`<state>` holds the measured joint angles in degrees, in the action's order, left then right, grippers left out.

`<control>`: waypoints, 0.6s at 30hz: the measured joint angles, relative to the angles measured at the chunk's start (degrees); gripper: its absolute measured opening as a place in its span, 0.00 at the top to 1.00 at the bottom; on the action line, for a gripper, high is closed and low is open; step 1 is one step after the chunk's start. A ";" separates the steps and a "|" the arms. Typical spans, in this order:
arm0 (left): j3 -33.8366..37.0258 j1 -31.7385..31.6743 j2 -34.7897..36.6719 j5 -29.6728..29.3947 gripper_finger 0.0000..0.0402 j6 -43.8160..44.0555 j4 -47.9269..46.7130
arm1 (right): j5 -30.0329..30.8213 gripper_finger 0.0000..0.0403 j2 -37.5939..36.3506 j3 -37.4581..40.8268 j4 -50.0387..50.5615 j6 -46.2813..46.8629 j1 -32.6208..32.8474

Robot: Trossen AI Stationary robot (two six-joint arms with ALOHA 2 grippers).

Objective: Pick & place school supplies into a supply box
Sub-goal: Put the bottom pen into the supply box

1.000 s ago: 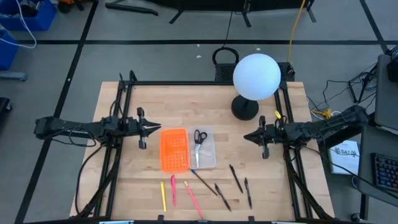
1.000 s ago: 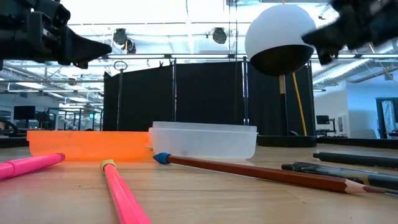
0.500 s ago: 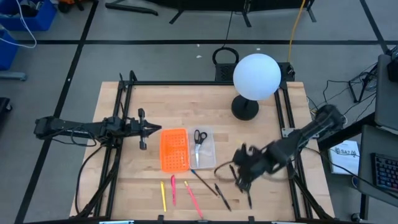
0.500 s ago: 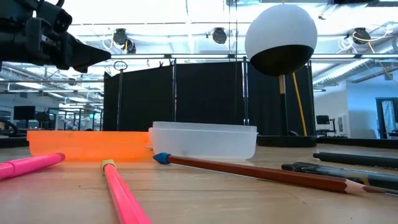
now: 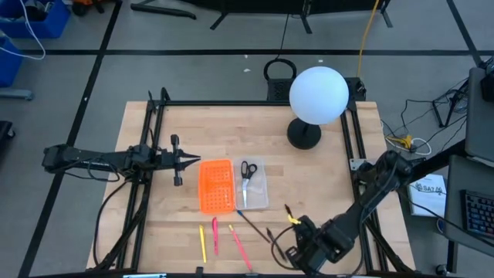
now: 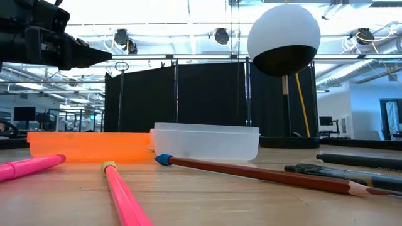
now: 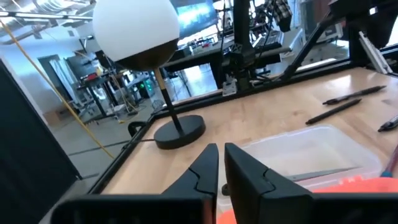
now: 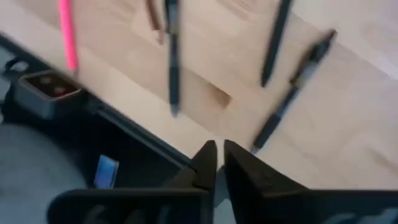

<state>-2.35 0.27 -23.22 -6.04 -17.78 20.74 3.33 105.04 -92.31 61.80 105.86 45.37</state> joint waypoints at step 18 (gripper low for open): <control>0.00 0.00 0.00 1.54 0.90 -2.95 0.52 | -6.58 0.45 0.02 16.56 -14.46 15.68 1.64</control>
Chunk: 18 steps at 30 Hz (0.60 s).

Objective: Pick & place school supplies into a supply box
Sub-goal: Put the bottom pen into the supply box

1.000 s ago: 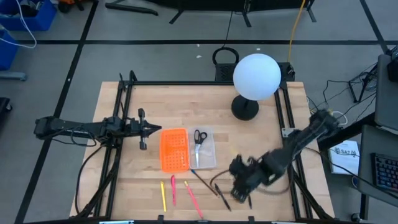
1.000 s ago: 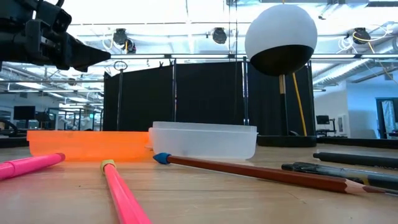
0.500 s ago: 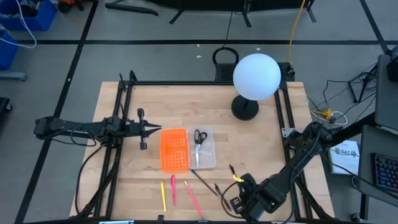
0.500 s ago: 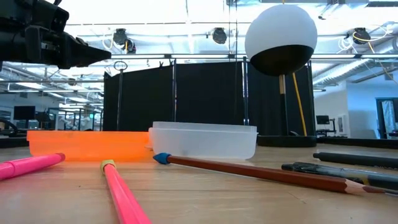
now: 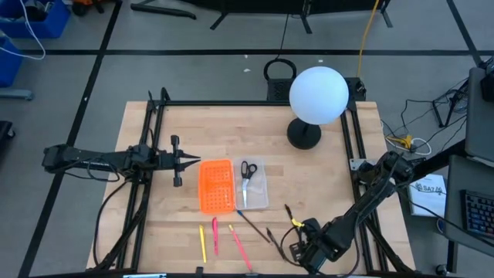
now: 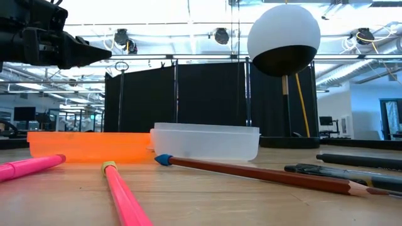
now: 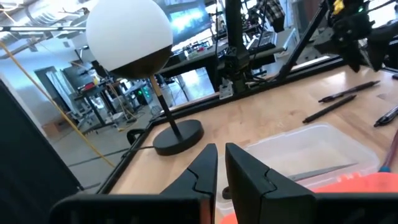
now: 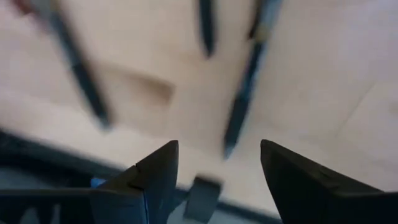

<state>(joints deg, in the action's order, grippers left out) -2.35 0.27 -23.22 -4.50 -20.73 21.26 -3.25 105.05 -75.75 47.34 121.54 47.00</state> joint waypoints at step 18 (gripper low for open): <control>-0.02 0.00 -0.01 -0.01 0.90 1.91 -2.96 | -9.20 0.63 -0.31 20.27 -16.99 -2.03 0.75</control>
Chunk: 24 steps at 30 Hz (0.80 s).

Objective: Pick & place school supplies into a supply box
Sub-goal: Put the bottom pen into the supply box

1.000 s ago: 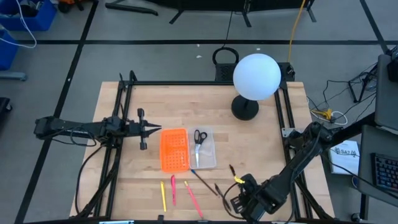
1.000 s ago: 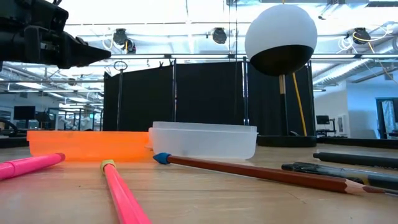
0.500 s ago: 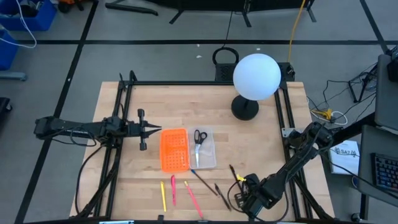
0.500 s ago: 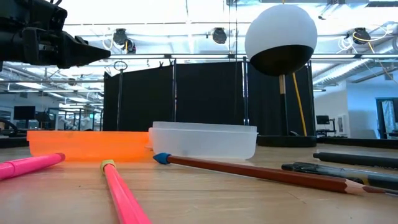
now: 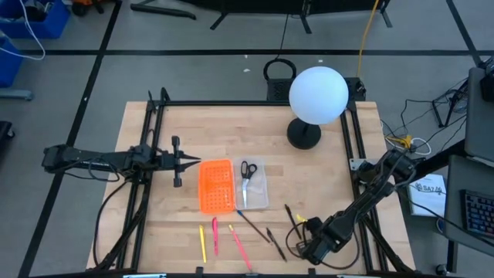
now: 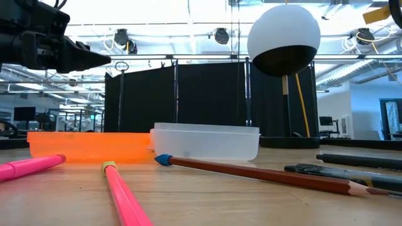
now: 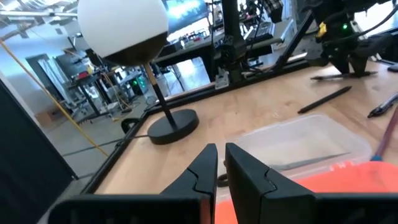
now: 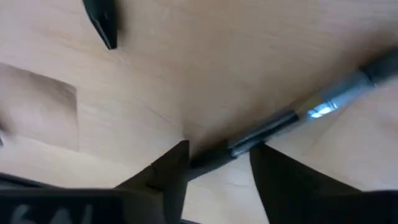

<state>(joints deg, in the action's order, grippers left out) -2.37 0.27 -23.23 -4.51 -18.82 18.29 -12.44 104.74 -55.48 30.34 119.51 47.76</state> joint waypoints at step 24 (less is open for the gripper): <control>-0.02 0.00 -0.01 -0.07 0.90 6.00 -0.53 | 15.97 0.94 -11.68 2.25 1.20 -6.44 -0.33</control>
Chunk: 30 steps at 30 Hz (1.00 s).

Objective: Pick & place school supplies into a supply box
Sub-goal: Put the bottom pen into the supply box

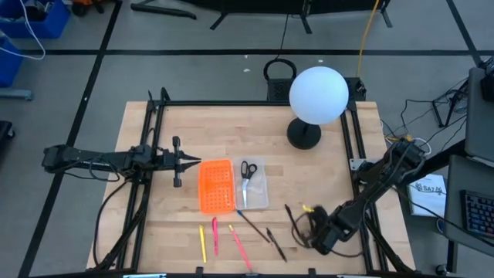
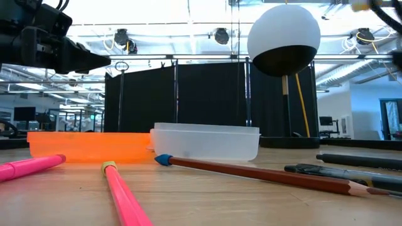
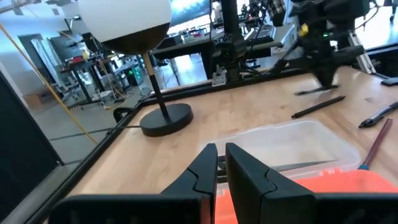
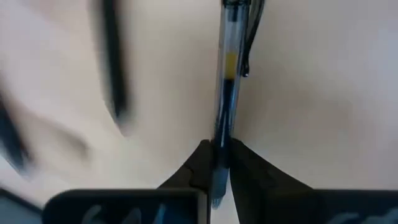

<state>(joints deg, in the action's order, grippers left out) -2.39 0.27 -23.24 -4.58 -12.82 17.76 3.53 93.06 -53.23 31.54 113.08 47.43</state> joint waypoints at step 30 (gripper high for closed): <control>0.00 0.01 0.02 -0.68 0.90 0.03 0.04 | -9.93 0.94 -2.36 -3.96 -22.12 -43.30 -42.16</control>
<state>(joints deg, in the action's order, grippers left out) -2.39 0.28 -23.22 -5.26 -12.79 17.80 -6.40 90.70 -57.19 9.42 69.77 5.26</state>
